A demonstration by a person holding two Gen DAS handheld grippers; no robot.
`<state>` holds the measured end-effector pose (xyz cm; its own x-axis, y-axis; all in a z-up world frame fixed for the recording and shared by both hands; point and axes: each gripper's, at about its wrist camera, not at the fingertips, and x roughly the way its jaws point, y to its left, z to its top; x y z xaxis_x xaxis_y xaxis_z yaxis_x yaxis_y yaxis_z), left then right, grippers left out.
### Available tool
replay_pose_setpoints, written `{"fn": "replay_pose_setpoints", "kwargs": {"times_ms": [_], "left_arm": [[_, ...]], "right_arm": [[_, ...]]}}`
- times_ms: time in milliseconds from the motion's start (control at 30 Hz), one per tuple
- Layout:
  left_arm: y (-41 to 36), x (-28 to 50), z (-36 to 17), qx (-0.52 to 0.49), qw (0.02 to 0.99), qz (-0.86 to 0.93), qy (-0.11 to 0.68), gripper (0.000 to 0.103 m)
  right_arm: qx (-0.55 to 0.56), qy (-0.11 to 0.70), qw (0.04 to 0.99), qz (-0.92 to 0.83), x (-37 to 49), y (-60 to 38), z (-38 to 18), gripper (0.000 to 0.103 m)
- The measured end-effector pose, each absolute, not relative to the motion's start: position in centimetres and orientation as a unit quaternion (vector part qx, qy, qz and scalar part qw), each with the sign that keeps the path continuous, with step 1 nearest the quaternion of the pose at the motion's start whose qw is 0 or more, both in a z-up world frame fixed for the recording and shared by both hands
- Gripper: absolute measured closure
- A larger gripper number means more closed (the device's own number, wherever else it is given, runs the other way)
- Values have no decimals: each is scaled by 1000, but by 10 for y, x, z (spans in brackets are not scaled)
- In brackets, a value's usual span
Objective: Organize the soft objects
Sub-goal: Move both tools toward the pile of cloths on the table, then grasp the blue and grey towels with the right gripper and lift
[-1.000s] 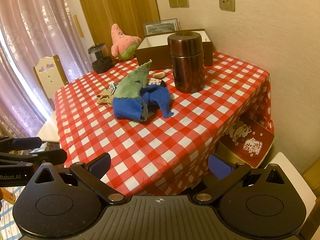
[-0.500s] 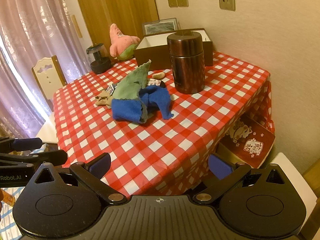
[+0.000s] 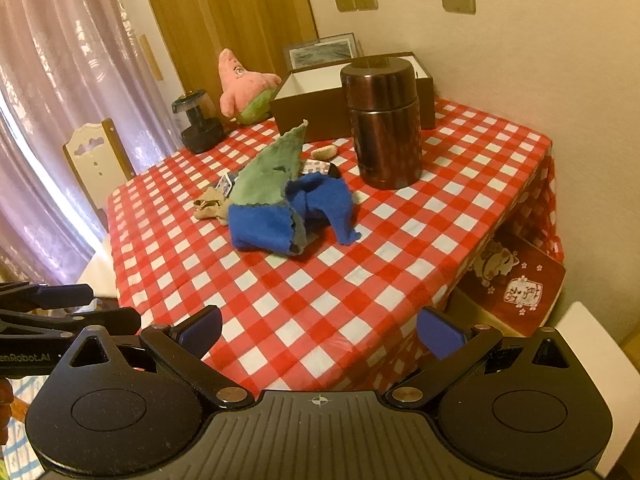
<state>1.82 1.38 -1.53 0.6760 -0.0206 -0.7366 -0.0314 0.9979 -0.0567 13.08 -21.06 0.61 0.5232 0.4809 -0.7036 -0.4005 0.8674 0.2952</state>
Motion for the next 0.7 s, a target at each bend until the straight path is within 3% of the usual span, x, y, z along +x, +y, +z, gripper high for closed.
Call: {"fn": "replay_pose_setpoints", "kwargs": {"times_ms": [700], "left_arm": [[47,68,-44,-38,905,26,423,23]], "right_arm": [[32,408,859,308,197,-171,-25,0]]}}
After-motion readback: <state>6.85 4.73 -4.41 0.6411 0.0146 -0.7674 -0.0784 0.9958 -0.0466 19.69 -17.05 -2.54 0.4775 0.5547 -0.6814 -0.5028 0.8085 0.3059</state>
